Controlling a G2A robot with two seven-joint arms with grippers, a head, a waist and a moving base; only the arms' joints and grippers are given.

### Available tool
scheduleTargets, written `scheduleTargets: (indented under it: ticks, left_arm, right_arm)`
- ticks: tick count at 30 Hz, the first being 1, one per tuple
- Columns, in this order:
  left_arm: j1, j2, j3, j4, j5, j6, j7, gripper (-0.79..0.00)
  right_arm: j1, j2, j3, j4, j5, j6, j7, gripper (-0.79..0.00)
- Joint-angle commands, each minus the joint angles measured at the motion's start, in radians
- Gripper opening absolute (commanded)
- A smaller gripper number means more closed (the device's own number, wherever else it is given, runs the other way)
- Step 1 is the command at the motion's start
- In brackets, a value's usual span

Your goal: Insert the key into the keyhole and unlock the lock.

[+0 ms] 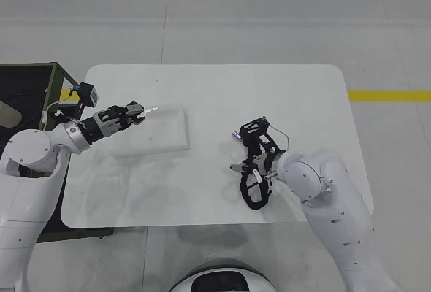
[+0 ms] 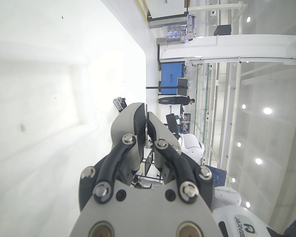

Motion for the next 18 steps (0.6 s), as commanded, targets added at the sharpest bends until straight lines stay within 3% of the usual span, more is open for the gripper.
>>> scheduleTargets:
  ticks: [1, 5, 9, 14, 15, 18]
  left_arm:
    - [0.0, 0.0, 0.0, 0.0, 0.0, 0.0, 0.0, -0.785]
    - [0.0, 0.0, 0.0, 0.0, 0.0, 0.0, 0.0, -0.785]
    - [0.0, 0.0, 0.0, 0.0, 0.0, 0.0, 0.0, -0.785]
    - [0.0, 0.0, 0.0, 0.0, 0.0, 0.0, 0.0, -0.785]
    - [0.0, 0.0, 0.0, 0.0, 0.0, 0.0, 0.0, -0.785]
    - [0.0, 0.0, 0.0, 0.0, 0.0, 0.0, 0.0, -0.785]
  right_arm:
    - [0.041, -0.003, -0.014, 0.033, 0.017, -0.052, -0.007, 0.0]
    - [0.127, -0.016, -0.104, 0.12, -0.102, -0.127, -0.006, 0.0]
    - [0.185, -0.039, -0.194, 0.183, -0.222, -0.128, 0.018, -0.043]
    - [0.227, -0.068, -0.245, 0.255, -0.3, -0.106, 0.079, -0.268]
    - [0.235, -0.073, -0.249, 0.27, -0.309, -0.105, 0.094, -0.342]
    - [0.254, -0.09, -0.253, 0.309, -0.331, -0.1, 0.12, -0.397]
